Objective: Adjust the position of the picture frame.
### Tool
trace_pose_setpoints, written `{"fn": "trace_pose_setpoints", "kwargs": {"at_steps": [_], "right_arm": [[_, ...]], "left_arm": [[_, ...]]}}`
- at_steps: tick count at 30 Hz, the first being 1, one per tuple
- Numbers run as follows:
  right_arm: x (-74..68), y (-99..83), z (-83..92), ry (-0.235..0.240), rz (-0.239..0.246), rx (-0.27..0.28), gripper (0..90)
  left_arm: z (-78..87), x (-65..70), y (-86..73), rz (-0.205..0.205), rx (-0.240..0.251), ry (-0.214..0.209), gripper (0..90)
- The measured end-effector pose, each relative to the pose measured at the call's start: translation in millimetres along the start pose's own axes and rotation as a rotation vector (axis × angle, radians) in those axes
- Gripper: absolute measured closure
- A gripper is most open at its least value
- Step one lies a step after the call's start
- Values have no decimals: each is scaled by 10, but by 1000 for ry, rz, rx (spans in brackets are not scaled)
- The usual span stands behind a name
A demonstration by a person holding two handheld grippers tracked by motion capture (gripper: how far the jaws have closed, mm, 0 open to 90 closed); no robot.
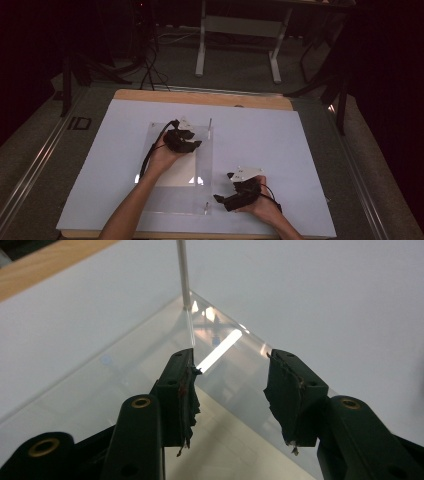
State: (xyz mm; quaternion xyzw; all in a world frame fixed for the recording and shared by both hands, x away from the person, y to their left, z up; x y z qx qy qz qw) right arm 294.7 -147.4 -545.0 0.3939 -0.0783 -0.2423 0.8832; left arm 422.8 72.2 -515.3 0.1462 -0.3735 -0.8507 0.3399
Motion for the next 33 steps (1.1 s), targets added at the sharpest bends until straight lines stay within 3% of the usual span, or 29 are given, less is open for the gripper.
{"fn": "trace_pose_setpoints", "kwargs": {"at_steps": [1, 4, 5, 8, 10, 13, 18, 21, 27, 33], "right_arm": [[-25, -9, -5, 20, 14, -12, 91], [-66, -26, -12, 5, 39, -23, 125], [-95, -43, -9, -6, 63, -22, 180], [-120, -51, 20, -3, 75, -6, 271], [-148, -57, 46, 16, 83, 5, 387], [-184, -77, 57, 37, 106, 6, 474], [-233, -91, 57, 59, 121, 4, 502], [-307, -91, 60, 92, 155, 10, 519], [-383, -109, 83, 137, 174, 24, 614], [-463, -115, 72, 185, 194, 29, 619]], "left_arm": [[-5, -4, 6, 5, 0, 1, 543], [-23, -20, 23, 6, -6, 17, 543], [-35, -31, 33, 10, -11, 15, 544], [-47, -39, 45, 21, -13, 5, 563], [-62, -58, 73, 42, -7, -7, 582], [-83, -80, 87, 57, -2, -14, 605], [-126, -93, 99, 41, -18, -3, 618], [-192, -102, 136, 22, -27, 6, 617], [-280, -111, 169, 11, -38, -2, 624], [-356, -115, 218, 9, -42, 2, 611]]}}
Point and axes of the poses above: each handheld gripper's, and its own axes: z roughly backward along the jaws, y roughly out of its top, x roughly to its right, the point moved 3 cm from there along -z, roughly forward along the jaws, and after that the axes turned 2 degrees about -x, right-handed, at the moved point
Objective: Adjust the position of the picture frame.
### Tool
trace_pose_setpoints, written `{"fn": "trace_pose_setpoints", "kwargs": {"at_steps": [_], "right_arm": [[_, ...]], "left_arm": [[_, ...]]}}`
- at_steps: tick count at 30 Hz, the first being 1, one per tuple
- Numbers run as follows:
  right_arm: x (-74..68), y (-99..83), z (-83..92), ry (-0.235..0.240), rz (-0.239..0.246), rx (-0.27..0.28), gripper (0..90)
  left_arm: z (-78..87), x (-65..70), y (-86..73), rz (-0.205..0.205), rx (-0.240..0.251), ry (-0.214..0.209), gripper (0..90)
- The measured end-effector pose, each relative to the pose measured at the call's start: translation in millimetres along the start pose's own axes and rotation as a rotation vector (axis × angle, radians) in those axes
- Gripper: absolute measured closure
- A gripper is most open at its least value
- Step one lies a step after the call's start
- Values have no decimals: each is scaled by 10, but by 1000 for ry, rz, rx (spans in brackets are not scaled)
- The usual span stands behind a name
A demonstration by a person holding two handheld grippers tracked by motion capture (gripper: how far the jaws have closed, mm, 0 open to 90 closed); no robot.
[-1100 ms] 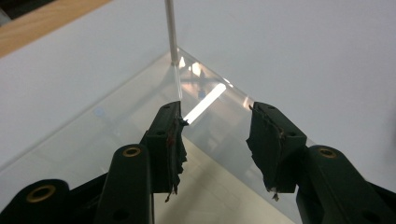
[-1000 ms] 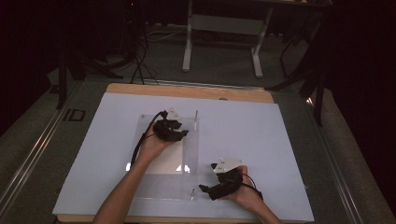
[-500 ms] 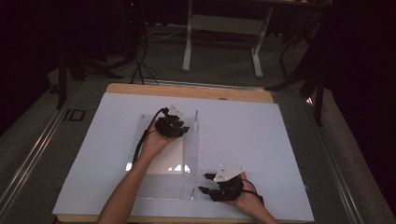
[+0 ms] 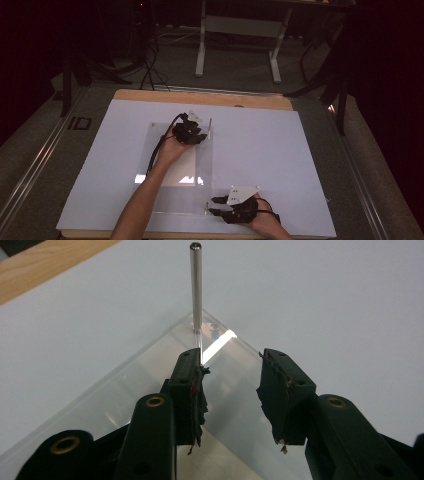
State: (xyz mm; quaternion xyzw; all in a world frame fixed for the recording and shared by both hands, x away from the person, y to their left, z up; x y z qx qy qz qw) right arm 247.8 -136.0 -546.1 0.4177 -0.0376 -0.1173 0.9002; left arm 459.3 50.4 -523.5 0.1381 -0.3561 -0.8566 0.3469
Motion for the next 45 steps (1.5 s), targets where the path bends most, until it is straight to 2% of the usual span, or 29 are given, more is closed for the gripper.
{"fn": "trace_pose_setpoints", "kwargs": {"at_steps": [3, 7, 10, 13, 14, 17, 20, 21, 22, 26, 30, 33, 34, 36, 37, 39, 43, 44, 45], "right_arm": [[-39, 49, -53, 16, 18, 11, 618], [-70, 113, -178, 26, 42, -5, 664], [-87, 123, -276, 32, 46, -22, 739], [-76, 129, -293, -4, 45, -19, 839], [-65, 124, -289, 6, 35, -14, 841], [-82, 121, -293, -11, 44, -13, 847], [-76, 117, -293, -5, 36, -8, 847], [-77, 116, -293, -6, 37, -7, 847], [-77, 117, -294, -7, 36, -7, 847], [-78, 113, -294, -6, 33, -3, 847], [-83, 109, -294, -12, 20, 0, 845], [-85, 107, -294, -13, -2, 4, 844], [-87, 106, -293, -16, -6, 5, 844], [-95, 106, -288, -28, -11, 9, 848], [-110, 112, -279, -44, -7, 18, 850], [-115, 127, -255, -50, -22, 34, 849], [-52, 118, -173, -45, -82, 55, 842], [-52, 118, -173, -45, -82, 55, 842], [-30, 107, -147, -49, -95, 61, 841]], "left_arm": [[-48, -4, 18, -2, -10, 2, 613], [-125, -12, 41, -5, -41, 15, 618], [-169, -35, 60, 5, -38, 15, 623], [-216, -69, 72, 27, -29, 7, 643], [-239, -75, 78, 30, -33, 8, 646], [-329, -82, 118, 8, -51, 25, 657], [-367, -94, 155, 18, -31, 37, 653], [-415, -122, 206, 45, -20, 38, 653], [-440, -129, 224, 44, -20, 41, 658], [-561, -136, 243, 50, -28, 53, 720], [-620, -142, 249, 72, 16, 48, 817], [-639, -136, 253, 76, 29, 56, 834], [-635, -129, 253, 59, 25, 65, 840], [-628, -76, 275, 2, -5, 126, 850], [-620, -60, 285, -9, -10, 141, 847], [-581, -72, 298, 2, 6, 144, 847], [-477, -171, 295, -9, -23, 191, 841], [-477, -171, 295, -9, -23, 191, 840], [-415, -243, 266, 6, -29, 198, 840]]}}
Point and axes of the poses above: each handheld gripper's, and its own axes: z roughly backward along the jaws, y roughly out of its top, x roughly to its right, the point moved 3 cm from there along -z, roughly forward along the jaws, and after that the axes turned 2 degrees about -x, right-handed, at the moved point
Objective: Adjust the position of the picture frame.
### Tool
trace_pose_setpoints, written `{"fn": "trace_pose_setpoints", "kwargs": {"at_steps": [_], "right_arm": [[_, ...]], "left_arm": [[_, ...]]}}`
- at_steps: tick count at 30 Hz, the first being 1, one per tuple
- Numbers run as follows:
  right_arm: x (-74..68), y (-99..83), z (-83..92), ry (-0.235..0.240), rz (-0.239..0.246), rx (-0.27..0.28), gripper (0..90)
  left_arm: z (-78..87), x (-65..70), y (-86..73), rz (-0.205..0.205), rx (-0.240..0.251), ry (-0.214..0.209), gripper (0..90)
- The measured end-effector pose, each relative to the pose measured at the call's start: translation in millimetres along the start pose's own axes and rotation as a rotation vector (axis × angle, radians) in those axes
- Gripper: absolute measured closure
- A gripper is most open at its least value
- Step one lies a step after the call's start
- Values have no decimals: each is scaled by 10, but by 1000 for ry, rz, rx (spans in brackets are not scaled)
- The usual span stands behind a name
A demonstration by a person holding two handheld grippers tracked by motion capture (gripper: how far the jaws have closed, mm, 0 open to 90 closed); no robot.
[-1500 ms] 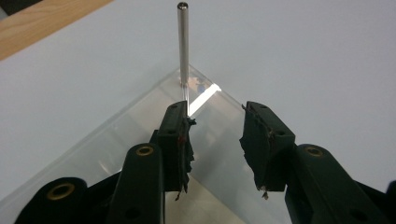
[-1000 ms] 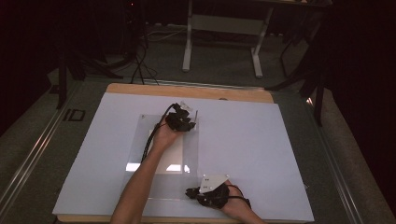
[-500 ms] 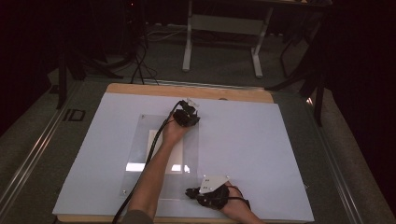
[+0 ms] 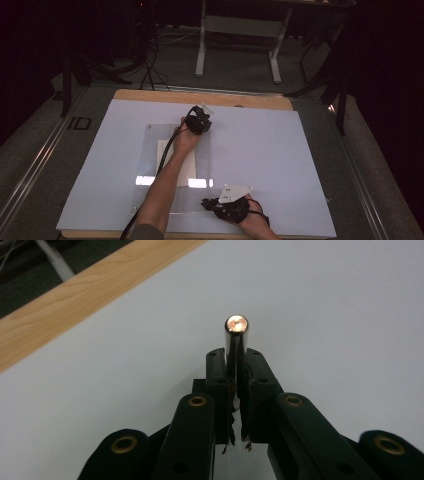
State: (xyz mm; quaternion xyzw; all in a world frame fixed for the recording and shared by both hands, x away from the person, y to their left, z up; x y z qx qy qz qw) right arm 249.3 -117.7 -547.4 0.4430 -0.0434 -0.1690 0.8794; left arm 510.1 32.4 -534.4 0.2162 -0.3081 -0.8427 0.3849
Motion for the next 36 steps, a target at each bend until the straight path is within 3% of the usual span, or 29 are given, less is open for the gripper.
{"fn": "trace_pose_setpoints", "kwargs": {"at_steps": [1, 6, 13, 15, 18, 25, 30, 36], "right_arm": [[44, -8, 55, -7, -34, 6, 835], [220, -22, 233, -59, -101, 48, 824], [614, 15, 527, -141, -234, 134, 803], [751, 36, 613, -168, -271, 154, 804], [972, 66, 722, -203, -315, 157, 804], [1426, 211, 773, -254, -380, 126, 794], [1619, 304, 765, -261, -385, 112, 790], [1916, 389, 753, -267, -424, 106, 775]], "left_arm": [[32, -52, -18, 9, -3, 8, 838], [226, -318, -121, 70, -19, 37, 839], [580, -655, -370, 110, -44, 12, 845], [691, -714, -478, 90, -74, -24, 847], [848, -762, -583, 83, -89, -66, 851], [1116, -806, -698, 91, -122, -102, 857], [1172, -821, -807, 122, -125, -145, 857], [1178, -754, -898, 127, -130, -156, 856]]}}
Point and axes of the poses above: each handheld gripper's, and its own axes: z roughly backward along the jaws, y roughly out of its top, x roughly to its right, the point moved 3 cm from there along -z, roughly forward along the jaws, and after that the axes turned 2 degrees about -x, right-handed, at the moved point
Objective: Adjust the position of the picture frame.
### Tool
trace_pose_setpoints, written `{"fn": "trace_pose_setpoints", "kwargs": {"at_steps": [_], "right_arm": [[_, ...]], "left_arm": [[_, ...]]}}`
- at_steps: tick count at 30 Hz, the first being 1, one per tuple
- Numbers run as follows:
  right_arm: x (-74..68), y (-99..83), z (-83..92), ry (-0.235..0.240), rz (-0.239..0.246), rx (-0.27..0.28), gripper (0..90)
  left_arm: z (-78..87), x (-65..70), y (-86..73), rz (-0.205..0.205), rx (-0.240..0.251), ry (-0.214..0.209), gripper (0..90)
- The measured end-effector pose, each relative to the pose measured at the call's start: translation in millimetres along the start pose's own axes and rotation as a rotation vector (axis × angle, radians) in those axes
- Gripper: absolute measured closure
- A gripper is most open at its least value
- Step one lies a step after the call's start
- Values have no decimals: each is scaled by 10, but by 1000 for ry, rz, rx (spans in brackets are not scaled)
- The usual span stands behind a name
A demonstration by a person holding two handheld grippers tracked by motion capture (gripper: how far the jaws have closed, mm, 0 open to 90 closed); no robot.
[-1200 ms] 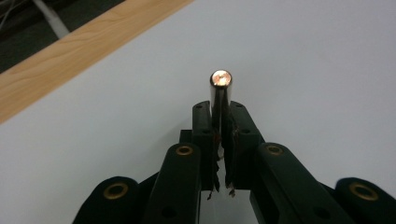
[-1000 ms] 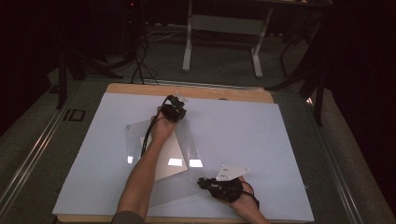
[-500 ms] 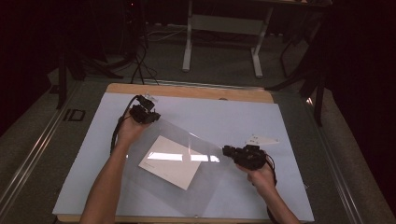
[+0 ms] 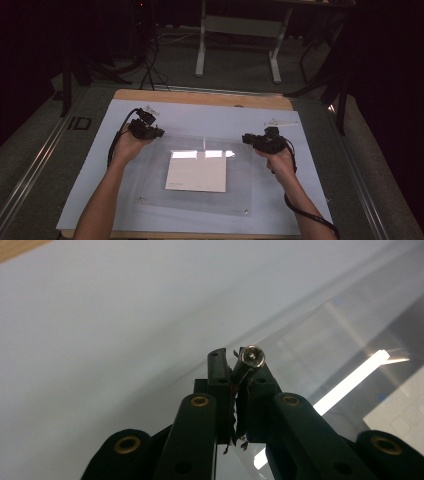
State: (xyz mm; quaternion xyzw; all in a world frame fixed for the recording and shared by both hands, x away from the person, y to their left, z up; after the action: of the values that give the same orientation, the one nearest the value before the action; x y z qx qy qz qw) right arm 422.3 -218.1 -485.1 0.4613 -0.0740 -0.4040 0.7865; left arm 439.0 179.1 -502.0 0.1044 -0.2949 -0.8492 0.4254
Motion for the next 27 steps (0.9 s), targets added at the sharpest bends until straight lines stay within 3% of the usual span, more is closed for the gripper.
{"fn": "trace_pose_setpoints", "kwargs": {"at_steps": [6, 9, 15, 22, 27], "right_arm": [[138, 65, -145, -30, -25, -27, 776], [202, 49, -226, -34, -43, -42, 776], [248, -4, -368, -55, -50, -73, 777], [341, -99, -467, -59, -89, -88, 780], [373, -150, -532, -71, -103, -100, 787]], "left_arm": [[-70, 0, -33, 11, -22, 3, 856], [-102, -9, -32, 21, -21, 24, 854], [-203, -33, -72, 33, -52, 41, 852], [-245, 1, -57, 13, -68, 62, 851], [-320, -12, -117, 28, -75, 45, 852]]}}
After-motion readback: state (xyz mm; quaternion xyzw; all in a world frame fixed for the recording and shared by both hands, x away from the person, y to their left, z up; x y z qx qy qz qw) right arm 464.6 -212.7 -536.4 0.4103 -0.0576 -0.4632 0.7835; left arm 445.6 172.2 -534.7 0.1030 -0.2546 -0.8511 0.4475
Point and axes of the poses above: each handheld gripper's, and its own axes: z roughly backward along the jaws, y roughly out of its top, x roughly to its right, the point moved 3 cm from there along -z, roughly forward along the jaws, and after that the axes turned 2 degrees about -x, right-handed, at the moved point
